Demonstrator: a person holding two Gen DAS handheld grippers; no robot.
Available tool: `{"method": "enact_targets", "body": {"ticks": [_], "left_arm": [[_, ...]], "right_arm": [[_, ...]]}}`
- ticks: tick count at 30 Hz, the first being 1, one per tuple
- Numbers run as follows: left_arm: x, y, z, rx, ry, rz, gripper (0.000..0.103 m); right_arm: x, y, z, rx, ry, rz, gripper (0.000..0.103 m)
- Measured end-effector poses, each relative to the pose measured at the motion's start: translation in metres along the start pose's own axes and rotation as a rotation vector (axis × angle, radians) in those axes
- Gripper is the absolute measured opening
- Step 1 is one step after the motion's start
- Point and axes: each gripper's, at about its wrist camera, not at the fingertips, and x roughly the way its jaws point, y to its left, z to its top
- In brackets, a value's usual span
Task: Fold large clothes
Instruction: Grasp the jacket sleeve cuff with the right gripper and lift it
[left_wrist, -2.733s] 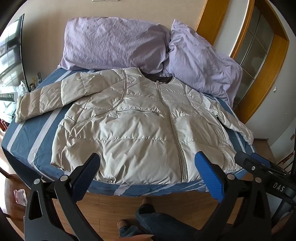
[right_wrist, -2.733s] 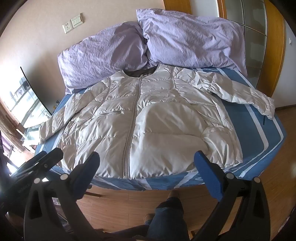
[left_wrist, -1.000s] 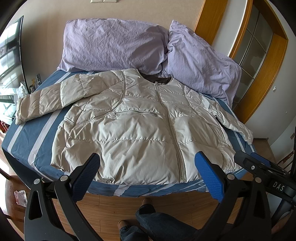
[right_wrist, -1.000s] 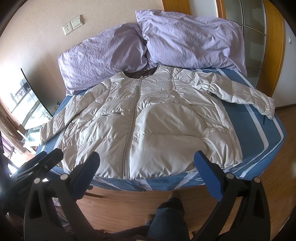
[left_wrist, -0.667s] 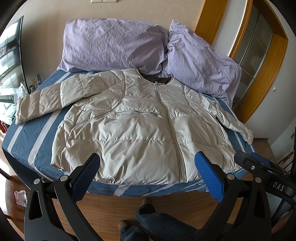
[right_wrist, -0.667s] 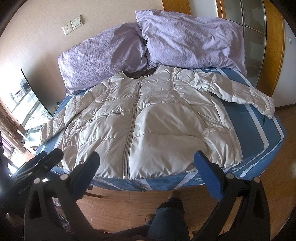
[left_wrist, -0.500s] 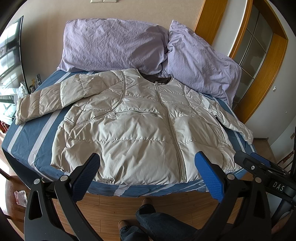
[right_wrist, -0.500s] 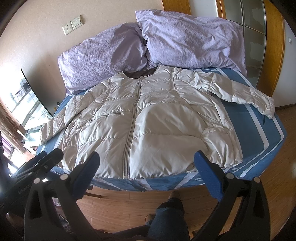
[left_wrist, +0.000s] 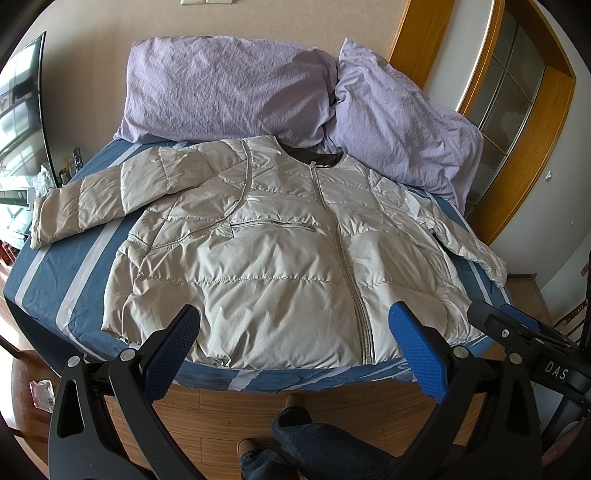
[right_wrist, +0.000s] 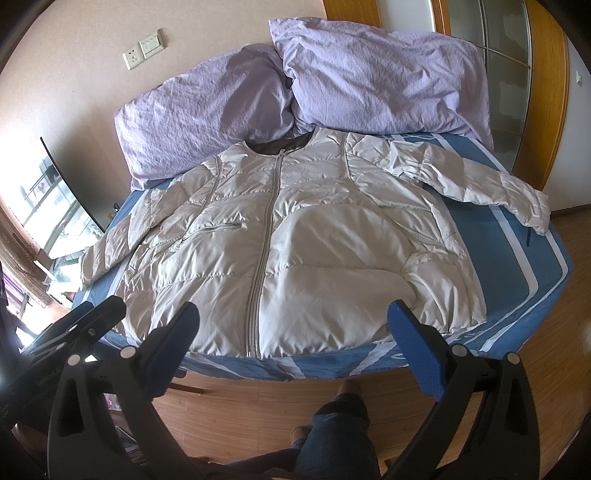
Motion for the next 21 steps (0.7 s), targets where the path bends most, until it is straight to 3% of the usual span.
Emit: {"method": "enact_targets", "body": {"ticks": [11, 21], "left_arm": [[0.034, 0.012, 0.020, -0.012, 0.045, 0.040, 0.102], [0.092, -0.004, 0.049, 0.045, 0.100, 0.094, 0.102]], "right_arm": [[0.026, -0.014, 0.011, 0.052, 0.043, -0.010, 0.101], [0.070, -0.076, 0.049, 0.166, 0.092, -0.105, 0.101]]}}
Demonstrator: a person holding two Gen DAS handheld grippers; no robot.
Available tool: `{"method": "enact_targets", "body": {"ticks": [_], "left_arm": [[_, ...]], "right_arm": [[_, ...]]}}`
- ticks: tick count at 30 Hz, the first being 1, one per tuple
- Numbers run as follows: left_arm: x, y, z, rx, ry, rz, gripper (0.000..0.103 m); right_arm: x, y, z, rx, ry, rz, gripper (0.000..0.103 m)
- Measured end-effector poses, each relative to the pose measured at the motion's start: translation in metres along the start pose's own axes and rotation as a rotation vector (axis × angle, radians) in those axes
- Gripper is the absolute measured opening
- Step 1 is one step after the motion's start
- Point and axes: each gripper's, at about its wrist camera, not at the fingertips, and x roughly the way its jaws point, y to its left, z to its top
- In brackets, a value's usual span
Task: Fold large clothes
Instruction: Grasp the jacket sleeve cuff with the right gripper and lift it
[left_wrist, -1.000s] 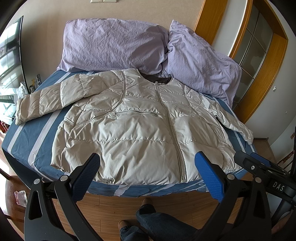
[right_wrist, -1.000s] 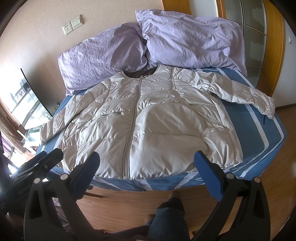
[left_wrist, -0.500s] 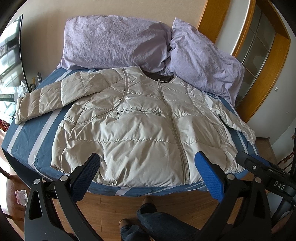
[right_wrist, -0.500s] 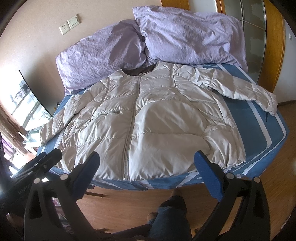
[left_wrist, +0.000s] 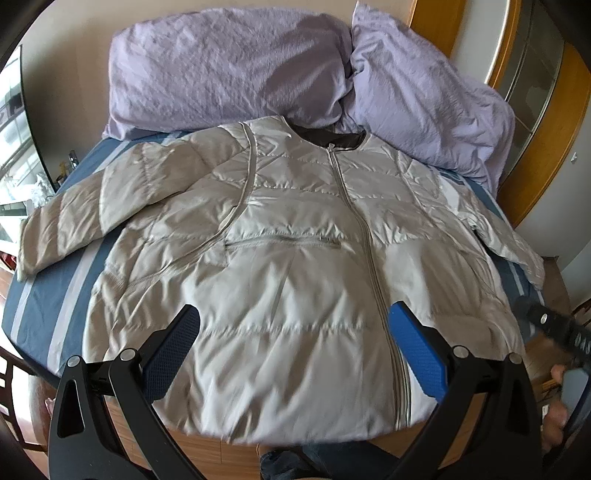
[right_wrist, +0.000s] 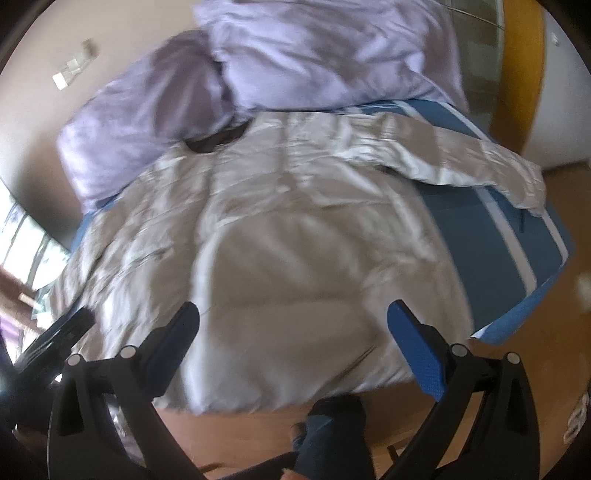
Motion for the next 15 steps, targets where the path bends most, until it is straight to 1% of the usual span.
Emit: {"method": "enact_targets", "body": {"ticks": [3, 8, 10, 12, 15], "left_arm": [[0.020, -0.005, 0.014, 0.011, 0.015, 0.020, 0.102], [0.052, -0.013, 0.040, 0.029, 0.036, 0.064, 0.102], [0.065, -0.014, 0.049, 0.027, 0.046, 0.083, 0.102], [0.076, -0.014, 0.056, 0.022, 0.054, 0.100, 0.102], [0.093, -0.013, 0.065, 0.009, 0.075, 0.140, 0.102]], "right_arm": [[0.018, -0.041, 0.031, 0.102, -0.001, -0.051, 0.101], [0.045, -0.122, 0.081, 0.278, -0.007, -0.154, 0.100], [0.055, -0.158, 0.102, 0.344, -0.007, -0.214, 0.097], [0.062, -0.195, 0.118, 0.412, -0.013, -0.269, 0.097], [0.070, -0.243, 0.133, 0.494, -0.010, -0.364, 0.097]]}}
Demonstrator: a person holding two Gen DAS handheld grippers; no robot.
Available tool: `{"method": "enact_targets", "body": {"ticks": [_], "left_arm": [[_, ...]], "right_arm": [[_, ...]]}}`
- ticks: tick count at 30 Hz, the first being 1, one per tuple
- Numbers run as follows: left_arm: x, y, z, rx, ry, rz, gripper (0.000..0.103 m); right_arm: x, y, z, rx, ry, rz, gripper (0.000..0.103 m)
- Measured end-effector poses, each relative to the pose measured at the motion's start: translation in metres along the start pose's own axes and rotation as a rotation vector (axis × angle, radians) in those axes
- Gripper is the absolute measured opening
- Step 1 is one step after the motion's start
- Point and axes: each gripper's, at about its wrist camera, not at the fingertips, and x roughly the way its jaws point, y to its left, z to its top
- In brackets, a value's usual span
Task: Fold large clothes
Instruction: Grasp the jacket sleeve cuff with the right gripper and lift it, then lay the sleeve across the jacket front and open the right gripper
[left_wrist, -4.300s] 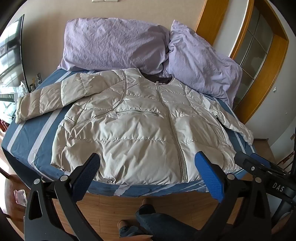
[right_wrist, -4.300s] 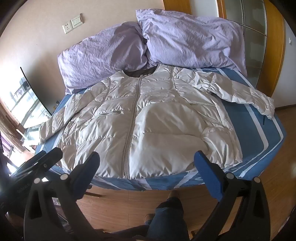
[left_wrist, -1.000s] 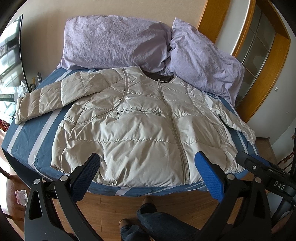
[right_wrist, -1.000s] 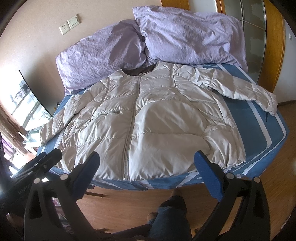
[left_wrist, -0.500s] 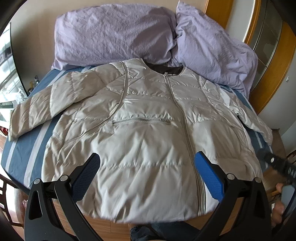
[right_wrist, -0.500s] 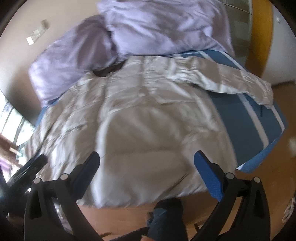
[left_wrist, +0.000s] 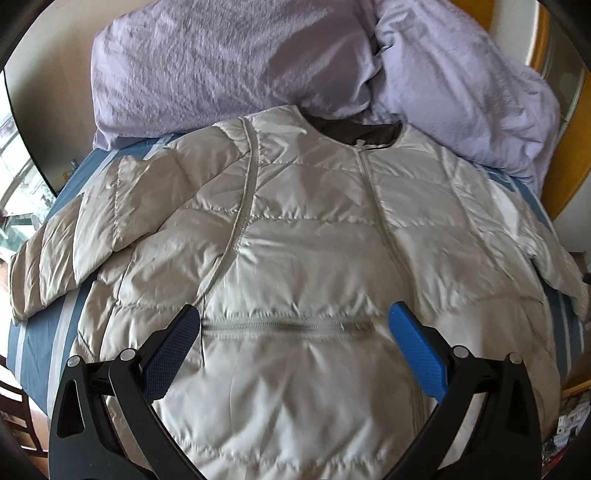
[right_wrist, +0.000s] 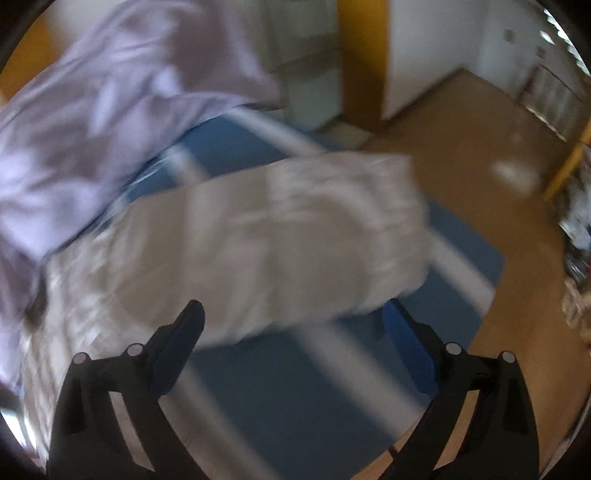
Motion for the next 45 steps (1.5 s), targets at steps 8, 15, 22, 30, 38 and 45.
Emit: {"method": "enact_targets", "body": {"ticks": [8, 15, 22, 30, 38, 45], "left_arm": [[0.021, 0.004, 0.008, -0.027, 0.040, 0.058, 0.102], [0.025, 0.012, 0.009, -0.048, 0.056, 0.074, 0.102], [0.023, 0.013, 0.006, -0.044, 0.052, 0.070, 0.102], [0.014, 0.020, 0.002, -0.051, 0.033, 0.067, 0.102], [0.004, 0.039, -0.004, -0.090, 0.020, 0.063, 0.102], [-0.004, 0.060, -0.009, -0.132, 0.006, 0.070, 0.102]], "right_arm": [[0.042, -0.053, 0.036, 0.134, 0.053, -0.093, 0.090], [0.069, -0.054, 0.028, 0.152, 0.105, -0.064, 0.069], [0.060, -0.050, 0.018, 0.130, 0.078, -0.028, 0.028], [0.010, -0.007, 0.031, 0.027, -0.089, 0.008, 0.015], [-0.039, 0.120, 0.025, -0.204, -0.157, 0.255, 0.014], [-0.040, 0.243, -0.025, -0.412, -0.061, 0.394, 0.014]]}}
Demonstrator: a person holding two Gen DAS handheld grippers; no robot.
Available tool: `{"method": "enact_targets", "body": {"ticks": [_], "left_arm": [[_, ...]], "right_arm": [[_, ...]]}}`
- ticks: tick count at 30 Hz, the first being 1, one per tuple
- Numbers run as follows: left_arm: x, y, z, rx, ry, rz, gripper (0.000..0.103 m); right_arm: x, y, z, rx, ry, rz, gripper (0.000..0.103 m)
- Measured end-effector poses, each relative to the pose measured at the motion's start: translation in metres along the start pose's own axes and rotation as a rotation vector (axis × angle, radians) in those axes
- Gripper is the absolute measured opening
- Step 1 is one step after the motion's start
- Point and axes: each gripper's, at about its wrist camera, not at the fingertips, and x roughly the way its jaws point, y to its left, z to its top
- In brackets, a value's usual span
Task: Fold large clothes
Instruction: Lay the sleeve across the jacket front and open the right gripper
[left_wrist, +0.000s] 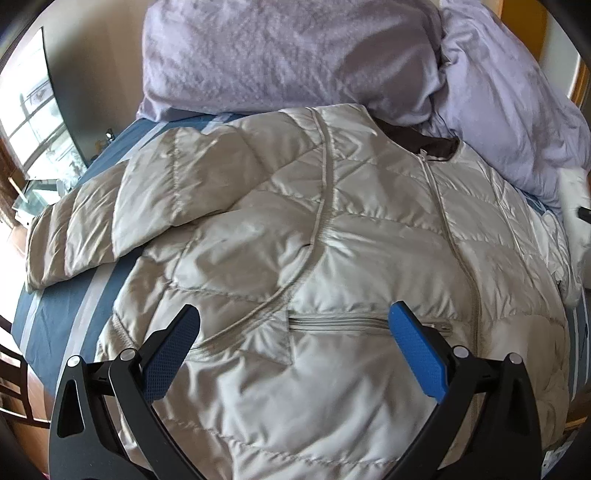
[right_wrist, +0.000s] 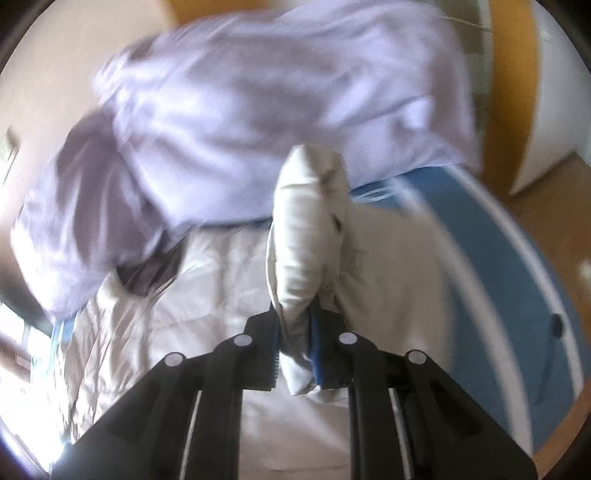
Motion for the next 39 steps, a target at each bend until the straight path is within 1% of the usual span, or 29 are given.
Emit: {"method": "enact_targets", "body": {"ticks": [2, 5, 6, 8, 11, 15, 17, 19, 20, 21, 23, 24, 25, 27, 29, 31, 32, 35, 36, 37, 39], "left_arm": [[-0.001, 0.006, -0.001, -0.010, 0.000, 0.002, 0.102], [-0.002, 0.017, -0.001, -0.029, 0.004, 0.000, 0.102], [-0.001, 0.021, -0.001, -0.037, 0.010, 0.000, 0.102], [-0.001, 0.028, -0.002, -0.053, 0.019, -0.008, 0.102], [-0.002, 0.038, -0.002, -0.085, 0.022, -0.022, 0.102], [-0.005, 0.049, 0.000, -0.118, 0.006, -0.028, 0.102], [-0.005, 0.054, 0.002, -0.131, 0.002, -0.032, 0.102], [-0.005, 0.058, 0.004, -0.141, -0.003, -0.035, 0.102], [-0.005, 0.060, 0.004, -0.144, -0.005, -0.034, 0.102], [-0.005, 0.063, 0.006, -0.147, -0.012, -0.030, 0.102], [-0.005, 0.068, 0.008, -0.154, -0.024, -0.021, 0.102], [-0.004, 0.072, 0.010, -0.162, -0.025, -0.017, 0.102], [-0.004, 0.075, 0.012, -0.168, -0.026, -0.013, 0.102], [-0.003, 0.082, 0.015, -0.179, -0.032, 0.000, 0.102], [-0.002, 0.089, 0.019, -0.187, -0.040, 0.024, 0.102], [-0.002, 0.097, 0.023, -0.198, -0.049, 0.040, 0.102], [-0.003, 0.101, 0.024, -0.202, -0.052, 0.045, 0.102], [-0.003, 0.115, 0.028, -0.221, -0.062, 0.064, 0.102], [-0.003, 0.122, 0.029, -0.236, -0.068, 0.071, 0.102], [-0.003, 0.128, 0.030, -0.248, -0.070, 0.077, 0.102], [-0.001, 0.140, 0.031, -0.273, -0.069, 0.094, 0.102]], "right_arm": [[0.016, 0.033, -0.007, -0.046, 0.043, 0.031, 0.014], [0.031, 0.063, -0.021, -0.090, 0.092, 0.073, 0.014], [0.032, 0.078, -0.031, -0.112, 0.112, 0.097, 0.013], [0.041, 0.107, -0.039, -0.147, 0.142, 0.134, 0.013], [0.049, 0.139, -0.049, -0.172, 0.181, 0.194, 0.013], [0.057, 0.177, -0.064, -0.219, 0.225, 0.235, 0.013], [0.064, 0.191, -0.074, -0.255, 0.243, 0.239, 0.013], [0.078, 0.195, -0.080, -0.285, 0.272, 0.227, 0.015], [0.082, 0.196, -0.084, -0.294, 0.290, 0.223, 0.017], [0.085, 0.196, -0.088, -0.298, 0.311, 0.236, 0.020], [0.082, 0.197, -0.089, -0.304, 0.320, 0.265, 0.030], [0.080, 0.197, -0.088, -0.306, 0.321, 0.280, 0.040], [0.074, 0.197, -0.084, -0.306, 0.311, 0.299, 0.047], [0.064, 0.199, -0.075, -0.306, 0.274, 0.319, 0.050], [0.054, 0.194, -0.063, -0.291, 0.225, 0.333, 0.050], [0.053, 0.188, -0.053, -0.268, 0.178, 0.299, 0.050], [0.057, 0.186, -0.051, -0.268, 0.172, 0.258, 0.050], [0.076, 0.184, -0.056, -0.298, 0.201, 0.160, 0.050], [0.081, 0.183, -0.060, -0.305, 0.213, 0.147, 0.051], [0.087, 0.185, -0.067, -0.317, 0.235, 0.139, 0.057], [0.094, 0.191, -0.080, -0.351, 0.238, 0.118, 0.065]]}}
